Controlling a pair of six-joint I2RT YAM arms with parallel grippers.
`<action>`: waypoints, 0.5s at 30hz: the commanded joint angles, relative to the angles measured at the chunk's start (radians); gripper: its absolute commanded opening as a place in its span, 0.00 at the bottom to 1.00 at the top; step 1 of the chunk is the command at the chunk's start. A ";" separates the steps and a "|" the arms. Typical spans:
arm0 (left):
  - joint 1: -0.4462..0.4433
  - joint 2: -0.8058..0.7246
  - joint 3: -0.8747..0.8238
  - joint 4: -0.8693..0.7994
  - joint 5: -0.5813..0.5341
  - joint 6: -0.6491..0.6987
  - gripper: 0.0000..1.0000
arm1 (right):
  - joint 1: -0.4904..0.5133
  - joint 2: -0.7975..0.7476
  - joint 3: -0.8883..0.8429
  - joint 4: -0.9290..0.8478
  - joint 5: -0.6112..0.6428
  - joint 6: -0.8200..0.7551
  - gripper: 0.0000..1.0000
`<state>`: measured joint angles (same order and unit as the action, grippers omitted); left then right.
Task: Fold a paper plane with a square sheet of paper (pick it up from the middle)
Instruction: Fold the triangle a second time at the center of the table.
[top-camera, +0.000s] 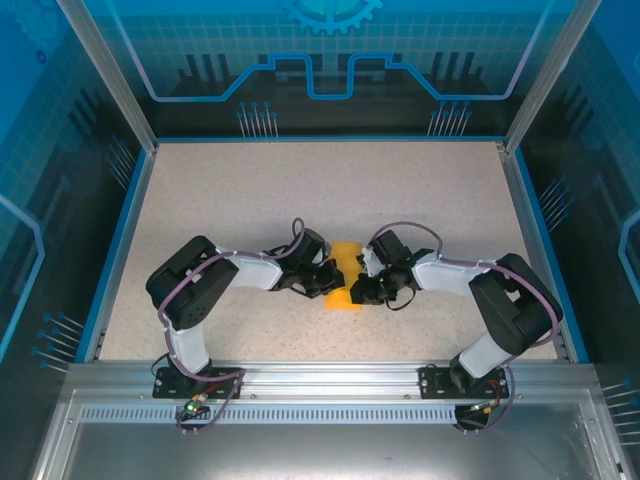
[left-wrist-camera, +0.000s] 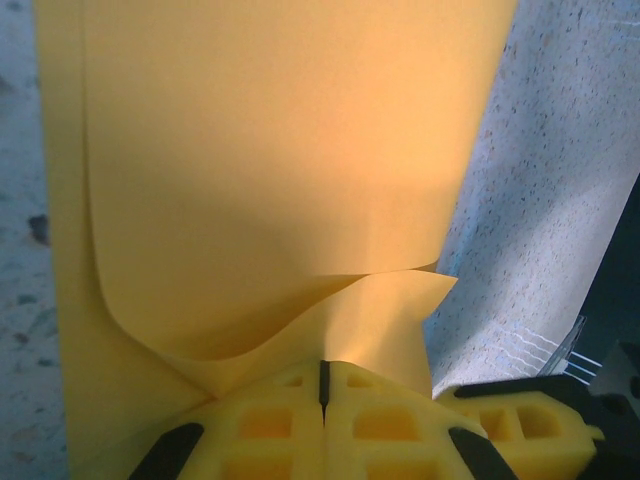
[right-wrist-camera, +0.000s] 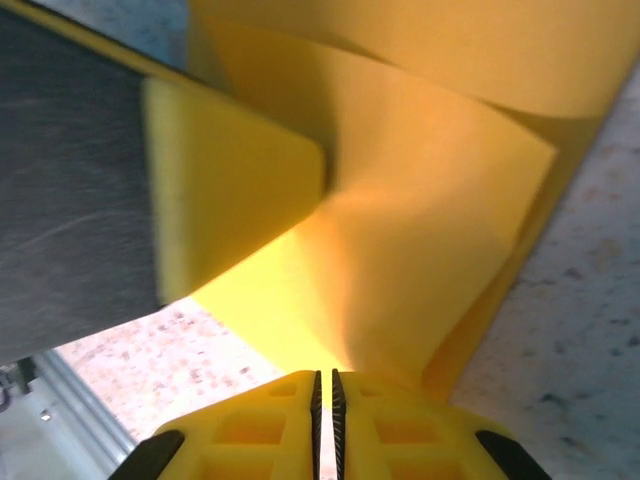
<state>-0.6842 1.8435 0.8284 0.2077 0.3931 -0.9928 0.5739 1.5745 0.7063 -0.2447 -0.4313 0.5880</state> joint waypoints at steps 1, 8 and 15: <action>-0.009 0.025 -0.017 -0.043 -0.019 0.025 0.00 | -0.016 -0.023 0.007 0.006 -0.069 0.034 0.15; -0.010 0.024 -0.012 -0.054 -0.019 0.032 0.00 | -0.066 0.029 -0.017 0.013 -0.073 0.055 0.14; -0.010 0.025 -0.014 -0.057 -0.023 0.030 0.00 | -0.068 0.022 -0.068 -0.034 -0.035 0.038 0.14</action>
<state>-0.6849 1.8435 0.8284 0.2073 0.3935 -0.9886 0.5159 1.5974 0.6624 -0.2237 -0.4801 0.6289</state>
